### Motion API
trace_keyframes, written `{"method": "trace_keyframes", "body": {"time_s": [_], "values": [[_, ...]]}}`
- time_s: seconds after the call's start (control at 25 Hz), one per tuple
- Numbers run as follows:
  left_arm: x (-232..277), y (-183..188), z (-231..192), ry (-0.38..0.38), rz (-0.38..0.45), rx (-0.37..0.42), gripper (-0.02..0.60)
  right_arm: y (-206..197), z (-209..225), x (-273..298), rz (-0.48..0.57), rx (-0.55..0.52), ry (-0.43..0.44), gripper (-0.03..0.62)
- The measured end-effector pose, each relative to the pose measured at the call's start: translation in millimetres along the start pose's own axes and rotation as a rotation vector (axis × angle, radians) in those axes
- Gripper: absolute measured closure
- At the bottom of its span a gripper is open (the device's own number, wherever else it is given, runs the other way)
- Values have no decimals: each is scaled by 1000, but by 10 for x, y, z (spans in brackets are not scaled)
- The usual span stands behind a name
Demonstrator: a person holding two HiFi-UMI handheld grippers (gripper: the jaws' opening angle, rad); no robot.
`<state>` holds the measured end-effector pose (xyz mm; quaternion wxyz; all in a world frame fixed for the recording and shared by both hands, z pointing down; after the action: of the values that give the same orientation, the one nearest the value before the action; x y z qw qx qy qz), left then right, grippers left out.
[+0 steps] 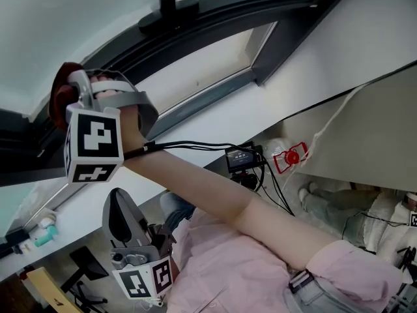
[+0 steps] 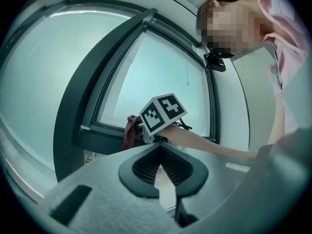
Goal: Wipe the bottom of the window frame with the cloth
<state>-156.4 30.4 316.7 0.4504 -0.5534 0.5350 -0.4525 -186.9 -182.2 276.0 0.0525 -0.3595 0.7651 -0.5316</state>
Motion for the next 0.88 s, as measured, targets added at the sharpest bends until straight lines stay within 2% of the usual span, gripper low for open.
{"method": "trace_keyframes", "body": {"time_s": [0.32,0.88], "values": [[52,-19,127,-24,-19,-2,581,2,-11,-23,8,-17,10,537],[39,38,98,-48,6,-24,581,-5,11,-59,6,-3,40,537]]}}
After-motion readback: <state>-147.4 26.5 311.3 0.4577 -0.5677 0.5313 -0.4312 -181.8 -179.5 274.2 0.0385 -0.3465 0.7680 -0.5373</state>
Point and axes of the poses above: the fingertips, and each gripper's own axes: x forward along the fingers, z to its right, y out of its top, the point moved 4 cm from there along -x, backward along the fingers, and after that the axes turned 9 degrees about y, right-handed, at the moved point
